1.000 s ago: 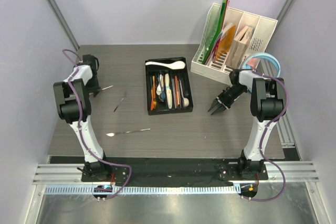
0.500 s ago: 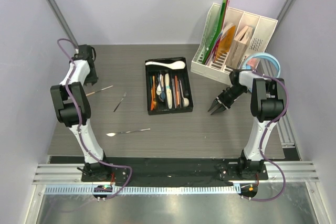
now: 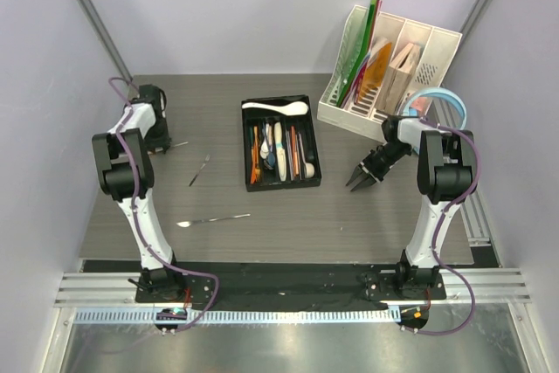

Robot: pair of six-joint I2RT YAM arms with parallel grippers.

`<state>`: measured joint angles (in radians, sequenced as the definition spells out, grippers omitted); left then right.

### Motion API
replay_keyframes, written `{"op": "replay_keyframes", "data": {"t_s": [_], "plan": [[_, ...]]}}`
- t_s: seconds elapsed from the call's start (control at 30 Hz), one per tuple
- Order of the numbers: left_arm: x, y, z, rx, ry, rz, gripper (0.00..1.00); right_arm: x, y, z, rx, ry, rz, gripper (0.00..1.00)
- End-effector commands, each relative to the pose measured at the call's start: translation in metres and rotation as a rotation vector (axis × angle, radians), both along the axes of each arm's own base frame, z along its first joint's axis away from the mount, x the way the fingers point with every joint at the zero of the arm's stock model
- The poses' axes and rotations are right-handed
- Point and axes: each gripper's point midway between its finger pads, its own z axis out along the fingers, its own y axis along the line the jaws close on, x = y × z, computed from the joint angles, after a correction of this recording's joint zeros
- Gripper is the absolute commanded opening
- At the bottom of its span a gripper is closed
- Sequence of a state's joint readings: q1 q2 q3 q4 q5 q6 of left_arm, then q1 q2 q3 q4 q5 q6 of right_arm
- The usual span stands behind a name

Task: Sort the eating utensils into containers
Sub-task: Pick up the chopstick from the center of the board.

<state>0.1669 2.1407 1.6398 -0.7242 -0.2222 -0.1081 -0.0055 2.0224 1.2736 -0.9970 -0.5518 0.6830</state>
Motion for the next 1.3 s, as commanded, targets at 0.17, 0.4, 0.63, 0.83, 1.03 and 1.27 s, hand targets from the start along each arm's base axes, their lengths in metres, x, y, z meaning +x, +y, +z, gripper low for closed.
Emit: {"op": "replay_keyframes", "data": {"t_s": [0.17, 0.4, 0.63, 0.83, 1.03, 1.27], "plan": [[-0.019, -0.010, 0.008, -0.052, -0.048, -0.011, 0.33, -0.023, 0.005, -0.015, 0.017, 0.127, -0.018, 0.29], [-0.006, -0.013, 0.038, -0.071, -0.126, 0.019, 0.33, -0.022, 0.005, -0.015, 0.019, 0.125, -0.017, 0.29], [0.012, -0.025, 0.073, -0.191, -0.300, 0.278, 0.34, -0.019, 0.006, -0.018, 0.021, 0.118, -0.022, 0.29], [-0.004, -0.051, 0.088, -0.309, -0.394, 0.583, 0.34, -0.019, 0.007, -0.020, 0.028, 0.110, -0.035, 0.29], [-0.016, -0.020, 0.104, -0.046, -0.454, 0.794, 0.42, -0.023, 0.011, -0.025, 0.054, 0.116, -0.038, 0.29], [-0.014, -0.007, 0.095, 0.084, -0.351, 1.045, 0.47, -0.026, 0.010, -0.023, 0.062, 0.107, -0.017, 0.29]]}}
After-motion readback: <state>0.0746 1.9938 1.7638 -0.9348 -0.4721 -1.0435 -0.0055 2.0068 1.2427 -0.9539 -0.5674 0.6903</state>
